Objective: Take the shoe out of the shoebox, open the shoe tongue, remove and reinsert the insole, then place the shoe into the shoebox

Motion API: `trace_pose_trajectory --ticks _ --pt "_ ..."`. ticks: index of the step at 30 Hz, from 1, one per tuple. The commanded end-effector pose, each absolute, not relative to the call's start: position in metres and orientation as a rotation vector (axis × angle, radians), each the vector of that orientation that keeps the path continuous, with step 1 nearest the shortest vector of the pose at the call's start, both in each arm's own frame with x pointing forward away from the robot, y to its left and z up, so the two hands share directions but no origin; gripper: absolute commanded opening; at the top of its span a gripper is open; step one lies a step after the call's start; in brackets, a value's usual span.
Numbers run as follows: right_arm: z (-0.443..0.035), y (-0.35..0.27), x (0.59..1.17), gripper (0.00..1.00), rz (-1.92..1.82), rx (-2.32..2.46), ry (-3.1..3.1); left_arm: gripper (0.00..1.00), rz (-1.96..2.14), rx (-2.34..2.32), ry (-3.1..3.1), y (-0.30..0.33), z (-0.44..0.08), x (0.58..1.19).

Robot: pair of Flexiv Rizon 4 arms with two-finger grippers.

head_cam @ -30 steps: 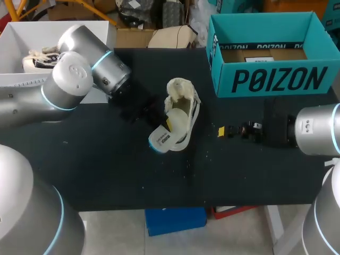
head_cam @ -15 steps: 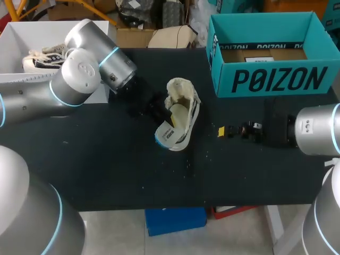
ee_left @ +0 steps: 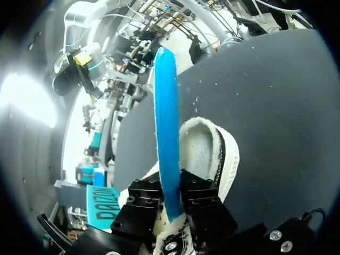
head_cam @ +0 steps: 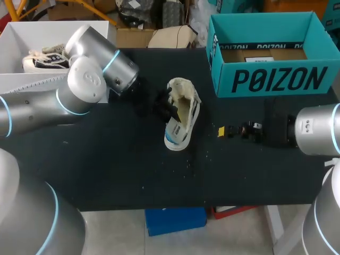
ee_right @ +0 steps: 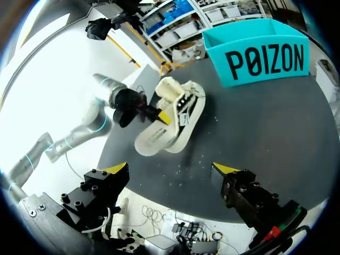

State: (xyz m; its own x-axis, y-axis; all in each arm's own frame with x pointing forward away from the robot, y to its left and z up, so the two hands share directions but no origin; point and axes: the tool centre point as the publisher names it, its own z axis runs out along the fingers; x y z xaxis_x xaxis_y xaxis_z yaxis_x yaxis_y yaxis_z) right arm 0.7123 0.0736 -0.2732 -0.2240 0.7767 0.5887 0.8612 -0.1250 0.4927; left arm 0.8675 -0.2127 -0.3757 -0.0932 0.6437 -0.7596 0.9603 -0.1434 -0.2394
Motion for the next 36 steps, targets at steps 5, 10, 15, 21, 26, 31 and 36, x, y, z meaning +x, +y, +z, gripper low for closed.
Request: trace_pose_trajectory --ticks 5,10,15,21,26,31,36 --pt "-0.273 0.073 0.711 1.00 -1.283 -1.891 -2.008 0.91 -1.144 1.783 1.730 -0.195 -0.353 0.838" --pt "-0.273 0.073 0.711 1.00 -1.283 -1.891 -2.008 0.81 -1.153 1.791 1.713 -0.186 -0.339 0.820" --pt "-0.273 0.073 0.711 1.00 -1.283 -1.891 -2.008 0.47 -1.155 1.815 1.716 -0.184 -0.333 0.808" --pt "-0.273 0.073 0.711 1.00 -1.283 -1.891 -2.008 0.39 -1.152 1.845 1.774 -0.183 -0.337 0.796" --pt "-0.273 0.073 0.711 1.00 -1.283 -1.891 -2.008 0.00 -1.154 1.850 1.793 -0.180 -0.338 0.793" --pt "-0.273 0.073 0.711 1.00 -1.283 -1.891 -2.008 0.00 -1.166 1.861 1.807 -0.179 -0.342 0.796" --pt "-0.273 0.073 0.711 1.00 -1.283 -1.891 -2.008 0.00 -1.171 1.843 1.804 -0.181 -0.347 0.806"
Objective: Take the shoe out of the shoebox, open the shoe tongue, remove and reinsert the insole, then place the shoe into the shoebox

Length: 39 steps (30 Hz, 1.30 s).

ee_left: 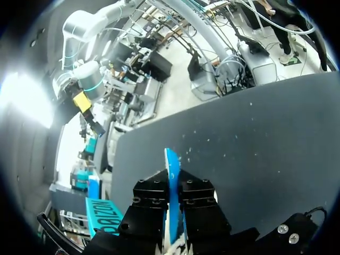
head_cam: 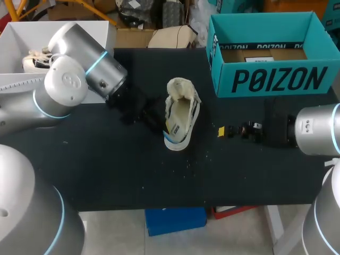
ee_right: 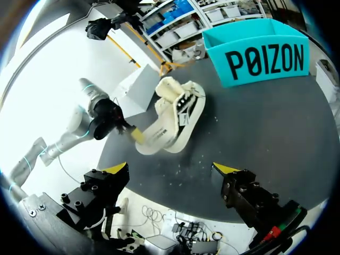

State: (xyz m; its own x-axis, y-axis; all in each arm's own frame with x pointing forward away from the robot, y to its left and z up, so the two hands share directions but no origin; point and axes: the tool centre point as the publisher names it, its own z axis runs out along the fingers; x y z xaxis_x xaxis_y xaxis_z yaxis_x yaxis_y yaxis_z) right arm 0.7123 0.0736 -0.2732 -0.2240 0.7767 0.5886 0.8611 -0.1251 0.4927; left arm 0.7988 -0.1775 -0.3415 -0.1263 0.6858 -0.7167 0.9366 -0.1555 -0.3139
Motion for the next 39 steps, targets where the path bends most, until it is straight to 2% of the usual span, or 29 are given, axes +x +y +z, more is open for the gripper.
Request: trace_pose_trajectory --ticks 1,24,35,37,39 --pt "-0.273 0.073 0.711 1.00 -1.283 -1.891 -2.008 0.00 -1.165 1.838 1.804 -0.182 -0.349 0.809" --pt "-0.273 0.073 0.711 1.00 -1.283 -1.891 -2.008 0.00 -1.084 1.781 1.827 -0.203 -0.368 0.861" --pt "-0.273 0.073 0.711 1.00 -1.283 -1.891 -2.008 0.01 -1.094 1.783 1.854 -0.210 -0.373 0.859" --pt "-0.273 0.073 0.711 1.00 -1.283 -1.891 -2.008 0.16 -1.103 1.805 1.867 -0.211 -0.374 0.855" --pt "-0.273 0.073 0.711 1.00 -1.283 -1.891 -2.008 0.78 -1.099 1.837 1.879 -0.209 -0.374 0.848"
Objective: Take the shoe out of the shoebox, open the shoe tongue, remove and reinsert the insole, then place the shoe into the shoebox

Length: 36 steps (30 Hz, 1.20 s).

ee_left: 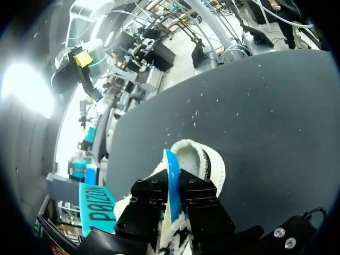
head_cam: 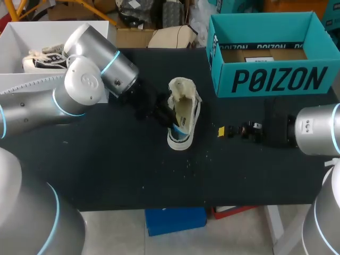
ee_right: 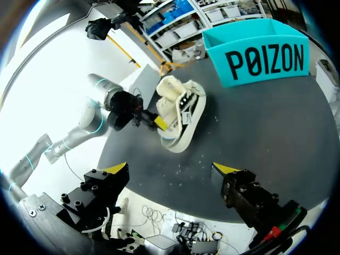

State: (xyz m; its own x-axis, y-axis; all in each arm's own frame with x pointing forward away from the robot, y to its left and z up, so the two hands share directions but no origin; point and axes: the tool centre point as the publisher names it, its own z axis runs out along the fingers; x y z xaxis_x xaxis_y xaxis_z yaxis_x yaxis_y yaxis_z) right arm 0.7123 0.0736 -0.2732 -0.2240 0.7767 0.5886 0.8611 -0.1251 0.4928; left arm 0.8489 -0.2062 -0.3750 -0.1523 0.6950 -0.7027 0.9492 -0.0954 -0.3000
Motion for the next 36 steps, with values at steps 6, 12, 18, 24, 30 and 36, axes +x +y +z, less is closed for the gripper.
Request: trace_pose_trajectory --ticks 6,12,18,24,30,36 --pt "-0.273 0.073 0.711 1.00 -1.283 -1.891 -2.008 1.00 -1.128 1.853 1.873 -0.195 -0.357 0.830" --pt "-0.273 0.073 0.711 1.00 -1.283 -1.891 -2.008 0.71 -1.030 1.870 1.876 -0.184 -0.340 0.827" --pt "-0.273 0.073 0.711 1.00 -1.283 -1.891 -2.008 0.00 -0.756 1.906 1.940 -0.183 -0.347 0.835" --pt "-0.273 0.073 0.711 1.00 -1.283 -1.891 -2.008 0.00 -0.624 1.951 1.976 -0.184 -0.363 0.838" --pt "-0.273 0.073 0.711 1.00 -1.283 -1.891 -2.008 0.00 -0.596 1.969 1.996 -0.187 -0.373 0.841" --pt "-0.273 0.073 0.711 1.00 -1.283 -1.891 -2.008 0.00 -0.608 2.000 2.016 -0.195 -0.387 0.842"
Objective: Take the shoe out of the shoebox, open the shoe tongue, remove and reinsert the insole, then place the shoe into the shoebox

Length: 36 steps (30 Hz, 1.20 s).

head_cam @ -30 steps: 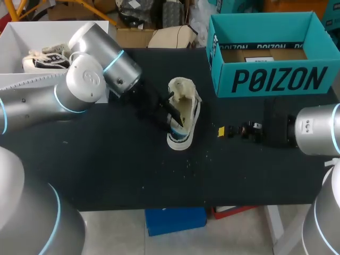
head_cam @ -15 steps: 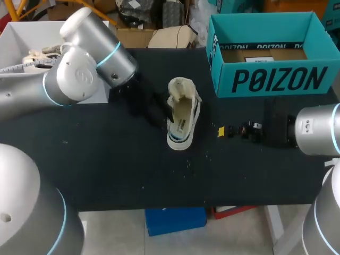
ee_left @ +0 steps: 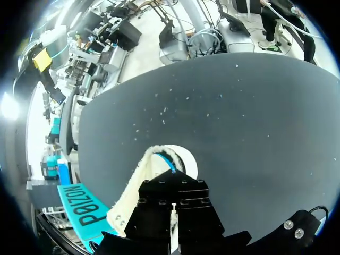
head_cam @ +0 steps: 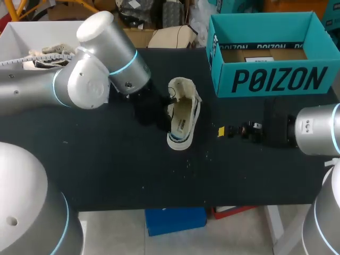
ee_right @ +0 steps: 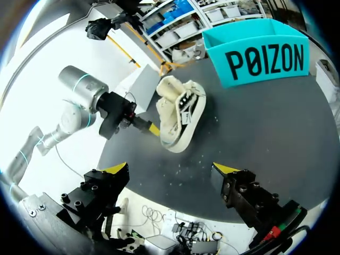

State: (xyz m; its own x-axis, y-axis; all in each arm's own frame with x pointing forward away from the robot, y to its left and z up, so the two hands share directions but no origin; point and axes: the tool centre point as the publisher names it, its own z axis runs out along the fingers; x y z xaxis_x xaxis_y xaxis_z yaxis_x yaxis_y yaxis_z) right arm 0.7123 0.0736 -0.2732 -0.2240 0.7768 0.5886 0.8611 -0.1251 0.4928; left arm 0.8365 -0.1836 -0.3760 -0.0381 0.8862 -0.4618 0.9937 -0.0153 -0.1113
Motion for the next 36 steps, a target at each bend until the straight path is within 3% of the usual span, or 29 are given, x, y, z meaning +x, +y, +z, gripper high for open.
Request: trace_pose_trajectory --ticks 1,19,36 --pt "-0.273 0.073 0.711 1.00 -1.283 -1.891 -2.008 0.00 -0.613 2.010 2.020 -0.198 -0.391 0.842" --pt "-0.273 0.073 0.711 1.00 -1.283 -1.891 -2.008 0.00 -0.604 2.130 2.061 -0.223 -0.423 0.849" --pt "-0.273 0.073 0.711 1.00 -1.283 -1.891 -2.008 0.00 -0.839 1.795 1.982 -0.180 -0.336 0.858"
